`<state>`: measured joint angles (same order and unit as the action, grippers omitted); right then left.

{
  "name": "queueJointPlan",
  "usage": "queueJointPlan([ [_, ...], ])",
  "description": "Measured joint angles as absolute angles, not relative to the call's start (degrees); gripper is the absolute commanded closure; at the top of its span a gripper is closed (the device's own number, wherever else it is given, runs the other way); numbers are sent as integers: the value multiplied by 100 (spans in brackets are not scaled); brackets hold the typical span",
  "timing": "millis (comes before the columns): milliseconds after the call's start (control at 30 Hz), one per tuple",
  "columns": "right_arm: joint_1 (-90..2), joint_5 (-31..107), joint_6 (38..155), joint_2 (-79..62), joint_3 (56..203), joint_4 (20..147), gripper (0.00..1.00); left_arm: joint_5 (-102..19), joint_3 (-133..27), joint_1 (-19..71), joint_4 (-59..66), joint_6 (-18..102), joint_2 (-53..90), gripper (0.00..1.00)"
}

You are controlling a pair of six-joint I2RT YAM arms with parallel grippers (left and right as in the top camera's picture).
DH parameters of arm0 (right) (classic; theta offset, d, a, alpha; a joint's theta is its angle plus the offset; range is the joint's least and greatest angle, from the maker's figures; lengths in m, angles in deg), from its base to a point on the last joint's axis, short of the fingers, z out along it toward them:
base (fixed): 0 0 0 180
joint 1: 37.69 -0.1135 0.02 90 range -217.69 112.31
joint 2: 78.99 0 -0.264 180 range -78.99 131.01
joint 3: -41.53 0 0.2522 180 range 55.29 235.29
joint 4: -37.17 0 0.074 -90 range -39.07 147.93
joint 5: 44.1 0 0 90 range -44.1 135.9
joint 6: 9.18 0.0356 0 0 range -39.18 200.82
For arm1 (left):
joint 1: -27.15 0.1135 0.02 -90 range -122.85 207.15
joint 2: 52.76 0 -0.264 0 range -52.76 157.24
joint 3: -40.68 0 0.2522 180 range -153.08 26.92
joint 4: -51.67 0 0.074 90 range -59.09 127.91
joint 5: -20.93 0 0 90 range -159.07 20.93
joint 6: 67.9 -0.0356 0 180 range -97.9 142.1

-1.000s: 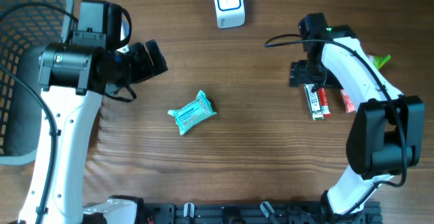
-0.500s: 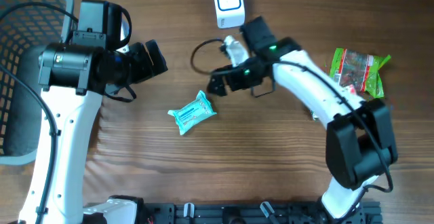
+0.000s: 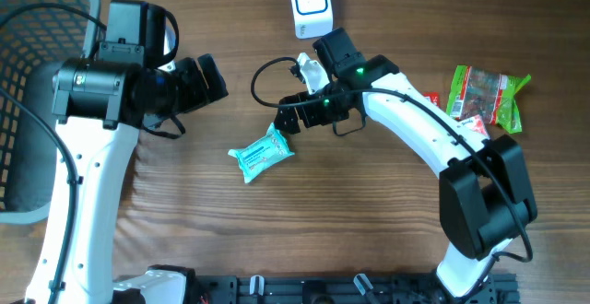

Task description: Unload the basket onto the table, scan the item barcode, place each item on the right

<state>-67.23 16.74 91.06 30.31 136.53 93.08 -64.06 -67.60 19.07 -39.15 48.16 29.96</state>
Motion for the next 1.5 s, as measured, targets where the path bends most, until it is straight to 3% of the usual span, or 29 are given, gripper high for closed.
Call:
queueJointPlan([
  [367,-6723,1632,9108,3031,13653,9542,0,-5982,-6760,1907,-3939,5151,2996,0],
  [400,-6723,1632,9108,3031,13653,9546,0,-6025,-6760,1907,-3974,5160,2996,12],
  [433,-6723,1632,9108,3031,13653,9548,0,-6027,-6760,1907,-3996,5160,2996,37],
  [467,-6723,1632,9108,3031,13653,9559,0,-6043,-6758,1907,-4066,5157,2996,43],
  [500,-6723,1632,9108,3028,13653,9572,0,-6071,-6747,1907,-4133,5203,2996,38],
  [533,-6723,1632,9108,3031,13653,9596,0,-6089,-6686,1907,-4190,5195,2996,26],
  [567,-6723,1630,9108,3031,13653,9614,0,-6113,-6607,1905,-4201,5221,2996,23],
  [600,-6727,1632,9108,3031,13653,9620,4,-6152,-6500,1901,-4216,5205,2996,7],
  [633,-6736,1632,9108,3031,13653,9618,7,-6233,-6349,1901,-4212,5254,2998,0],
  [867,-7442,2010,9150,3031,13653,9153,17,-6497,-6109,2307,-3832,5306,3047,0],
  [1167,-9376,4847,9902,3031,13644,8539,13,-6495,-6109,3219,-3556,5391,3047,0],
  [1500,-9933,6207,10396,3444,13642,8018,23,-6473,-6109,3850,-3364,5507,3047,0],
])
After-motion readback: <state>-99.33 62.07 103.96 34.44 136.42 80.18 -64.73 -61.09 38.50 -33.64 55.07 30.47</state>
